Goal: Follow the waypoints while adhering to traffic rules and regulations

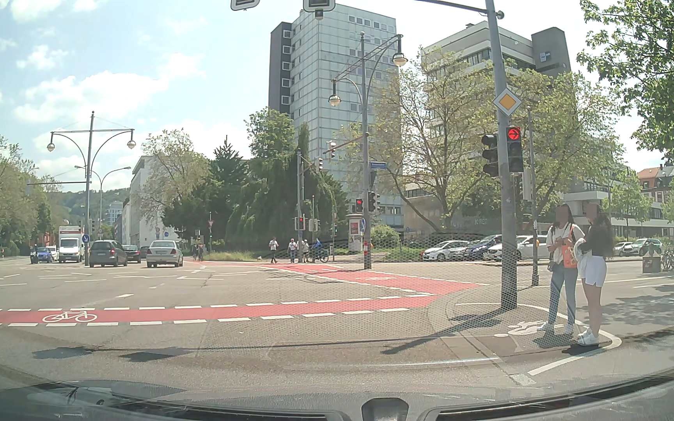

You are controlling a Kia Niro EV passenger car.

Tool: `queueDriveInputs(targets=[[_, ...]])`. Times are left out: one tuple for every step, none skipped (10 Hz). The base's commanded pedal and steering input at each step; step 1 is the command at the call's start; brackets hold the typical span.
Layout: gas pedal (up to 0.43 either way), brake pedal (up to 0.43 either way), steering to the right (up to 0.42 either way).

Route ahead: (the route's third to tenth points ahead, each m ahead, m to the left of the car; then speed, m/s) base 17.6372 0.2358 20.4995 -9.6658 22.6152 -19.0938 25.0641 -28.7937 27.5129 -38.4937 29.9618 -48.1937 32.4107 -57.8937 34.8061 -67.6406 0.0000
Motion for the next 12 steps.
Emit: queueDriveInputs(targets=[[0.0, 0.268, -0.092], [0.0, 0.262, -0.093], [0.0, 0.262, -0.092], [0.0, 0.268, -0.093], [0.0, 0.262, -0.093], [0.0, 0.268, -0.093], [0.0, 0.268, -0.092], [0.0, 0.268, -0.093], [0.0, 0.262, -0.092], [0.0, 0.262, -0.092], [0.0, 0.268, -0.092], [0.0, 0.268, -0.092]])
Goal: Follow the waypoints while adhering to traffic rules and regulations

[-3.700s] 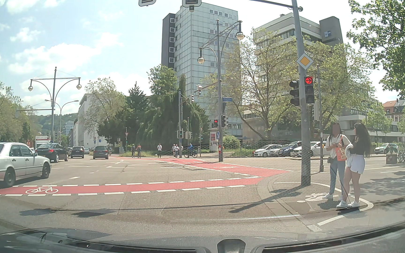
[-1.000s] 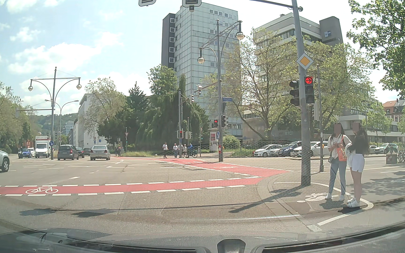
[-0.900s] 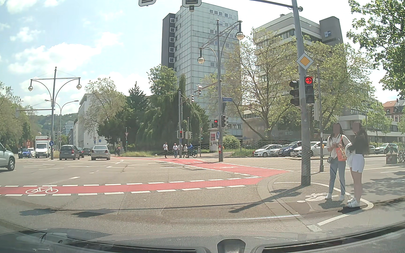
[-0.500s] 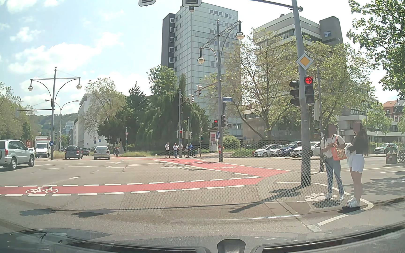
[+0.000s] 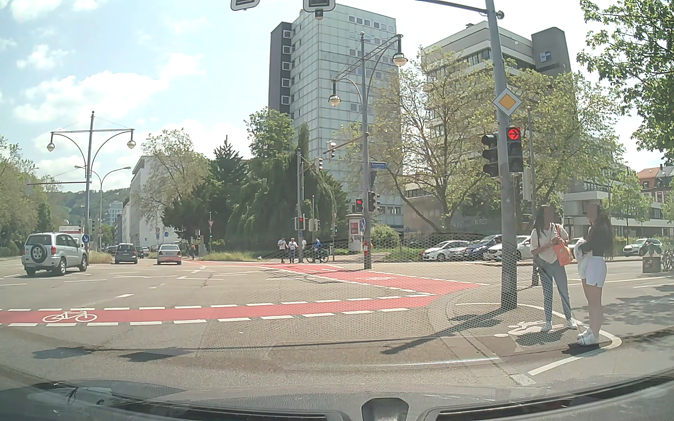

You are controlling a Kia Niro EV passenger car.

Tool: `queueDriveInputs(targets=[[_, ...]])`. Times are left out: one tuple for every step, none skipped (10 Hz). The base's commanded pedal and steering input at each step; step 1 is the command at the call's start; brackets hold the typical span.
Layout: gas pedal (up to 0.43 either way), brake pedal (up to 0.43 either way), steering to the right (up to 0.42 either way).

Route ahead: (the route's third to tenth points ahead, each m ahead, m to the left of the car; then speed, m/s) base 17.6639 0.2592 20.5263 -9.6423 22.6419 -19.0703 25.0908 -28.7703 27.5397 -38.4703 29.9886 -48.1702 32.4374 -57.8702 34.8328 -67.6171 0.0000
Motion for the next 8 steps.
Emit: queueDriveInputs(targets=[[0.0, 0.268, -0.092], [0.0, 0.262, -0.093], [0.0, 0.268, -0.092], [0.0, 0.262, -0.092], [0.0, 0.268, -0.092], [0.0, 0.268, -0.093], [0.0, 0.268, -0.093], [0.0, 0.268, -0.093]])
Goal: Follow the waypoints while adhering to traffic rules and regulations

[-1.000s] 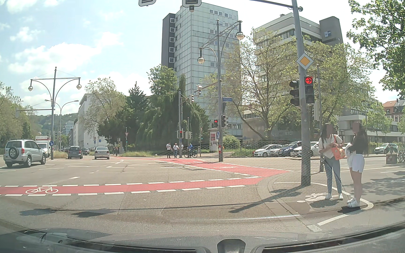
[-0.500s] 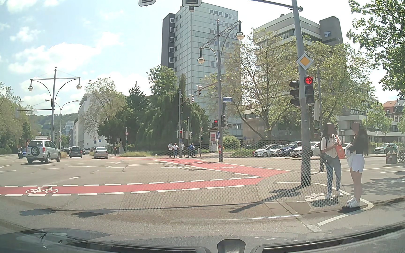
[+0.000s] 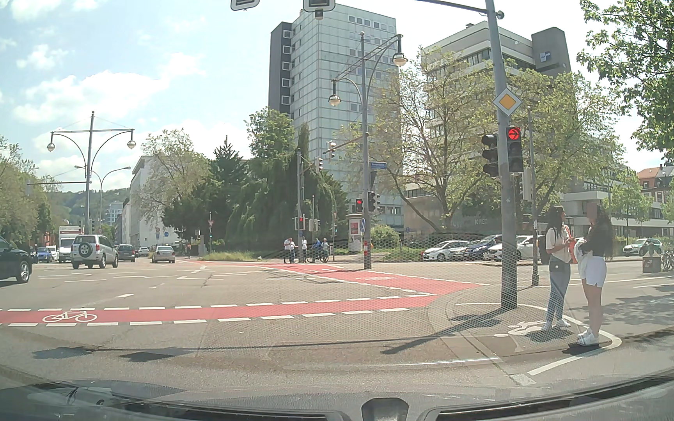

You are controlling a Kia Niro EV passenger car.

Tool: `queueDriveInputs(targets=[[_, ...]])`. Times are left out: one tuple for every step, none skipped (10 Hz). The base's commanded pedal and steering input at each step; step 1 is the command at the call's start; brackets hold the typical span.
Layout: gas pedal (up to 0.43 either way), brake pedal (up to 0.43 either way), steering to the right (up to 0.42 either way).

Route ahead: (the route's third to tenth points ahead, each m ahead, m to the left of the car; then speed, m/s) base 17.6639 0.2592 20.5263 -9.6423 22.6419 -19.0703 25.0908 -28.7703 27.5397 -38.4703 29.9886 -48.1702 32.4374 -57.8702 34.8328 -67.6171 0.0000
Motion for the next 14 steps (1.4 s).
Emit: queueDriveInputs(targets=[[0.0, 0.262, -0.093], [0.0, 0.268, -0.093], [0.0, 0.262, -0.093], [0.0, 0.268, -0.093], [0.0, 0.268, -0.093], [0.0, 0.268, -0.093], [0.0, 0.262, -0.093], [0.0, 0.262, -0.093], [0.0, 0.268, -0.093], [0.0, 0.262, -0.093], [0.0, 0.262, -0.093], [0.0, 0.268, -0.093], [0.0, 0.262, -0.093], [0.0, 0.268, -0.093]])
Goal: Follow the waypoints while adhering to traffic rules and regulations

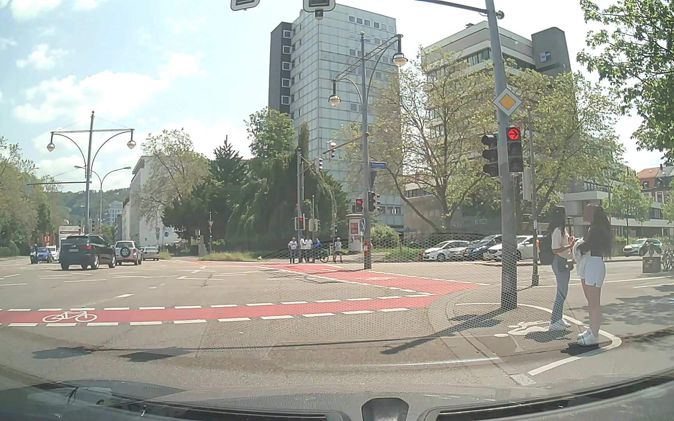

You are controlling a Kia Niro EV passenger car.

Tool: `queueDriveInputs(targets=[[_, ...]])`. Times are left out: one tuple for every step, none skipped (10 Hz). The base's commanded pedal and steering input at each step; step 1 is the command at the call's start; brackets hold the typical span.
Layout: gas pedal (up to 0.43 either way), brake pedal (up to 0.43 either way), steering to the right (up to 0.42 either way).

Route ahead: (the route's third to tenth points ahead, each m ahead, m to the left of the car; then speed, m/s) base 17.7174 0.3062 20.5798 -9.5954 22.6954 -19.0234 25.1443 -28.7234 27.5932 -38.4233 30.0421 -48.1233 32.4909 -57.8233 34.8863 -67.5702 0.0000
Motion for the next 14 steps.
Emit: queueDriveInputs(targets=[[0.0, 0.262, -0.093], [0.0, 0.262, -0.093], [0.0, 0.262, -0.093], [0.0, 0.262, -0.093], [0.0, 0.268, -0.093], [0.0, 0.262, -0.093], [0.0, 0.268, -0.093], [0.0, 0.262, -0.093], [0.0, 0.262, -0.093], [0.0, 0.262, -0.093], [0.0, 0.268, -0.094], [0.0, 0.268, -0.094], [0.0, 0.268, -0.094], [0.0, 0.268, -0.094]])
